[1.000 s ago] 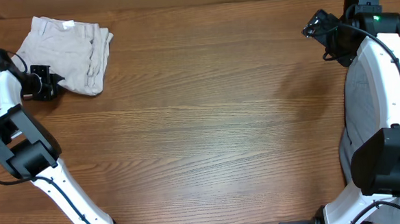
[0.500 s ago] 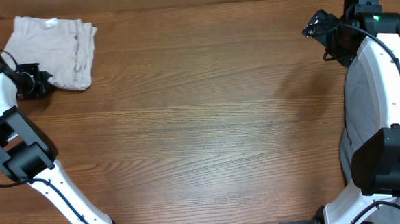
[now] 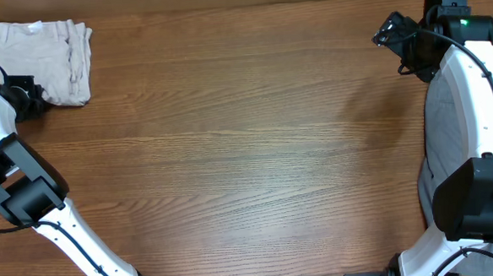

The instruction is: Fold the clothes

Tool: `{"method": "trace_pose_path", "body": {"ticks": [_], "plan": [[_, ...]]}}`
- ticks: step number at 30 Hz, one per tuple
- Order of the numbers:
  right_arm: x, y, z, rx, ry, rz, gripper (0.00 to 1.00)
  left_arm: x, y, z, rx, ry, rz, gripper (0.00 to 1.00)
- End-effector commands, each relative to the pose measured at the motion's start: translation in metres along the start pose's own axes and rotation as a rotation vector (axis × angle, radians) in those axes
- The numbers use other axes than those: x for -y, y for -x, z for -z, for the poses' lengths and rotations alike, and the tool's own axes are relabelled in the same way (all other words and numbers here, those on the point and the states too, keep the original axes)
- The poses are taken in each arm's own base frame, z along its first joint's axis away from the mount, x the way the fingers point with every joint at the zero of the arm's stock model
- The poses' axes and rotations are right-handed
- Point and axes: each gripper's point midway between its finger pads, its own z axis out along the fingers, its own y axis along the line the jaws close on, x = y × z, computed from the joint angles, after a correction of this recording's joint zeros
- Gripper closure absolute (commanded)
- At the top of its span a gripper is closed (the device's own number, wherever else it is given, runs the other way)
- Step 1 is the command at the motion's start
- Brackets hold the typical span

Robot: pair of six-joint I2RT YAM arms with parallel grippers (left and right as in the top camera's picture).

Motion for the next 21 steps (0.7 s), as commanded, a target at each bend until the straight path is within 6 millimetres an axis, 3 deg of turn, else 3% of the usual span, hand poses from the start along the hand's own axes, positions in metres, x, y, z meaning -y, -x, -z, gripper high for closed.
{"method": "trace_pose_path", "body": {"ticks": [1, 4, 9, 16, 18, 20, 21], "plan": [[-0.007, 0.006, 0.014, 0.034, 0.022, 0.001, 0.0, -0.015, 0.006, -0.012, 0.048, 0.048, -0.045, 0.85], [-0.007, 0.006, 0.014, 0.034, 0.022, 0.001, 0.0, -0.007, 0.007, -0.013, 0.06, 0.027, -0.135, 0.85], [-0.007, 0.006, 0.014, 0.034, 0.022, 0.001, 0.0, 0.0, 0.006, -0.014, 0.067, 0.009, -0.229, 0.94], [-0.007, 0.006, 0.014, 0.034, 0.022, 0.001, 0.0, 0.001, 0.003, -0.017, 0.066, 0.006, -0.263, 0.9], [-0.007, 0.006, 0.014, 0.034, 0.022, 0.001, 0.0, 0.002, -0.001, -0.02, 0.055, 0.0, -0.283, 0.85], [-0.007, 0.006, 0.014, 0.034, 0.022, 0.001, 0.0, 0.0, -0.008, -0.025, 0.03, -0.001, -0.321, 0.61], [-0.007, 0.006, 0.014, 0.034, 0.022, 0.001, 0.0, -0.001, -0.009, -0.025, 0.024, 0.002, -0.337, 0.57]]}}
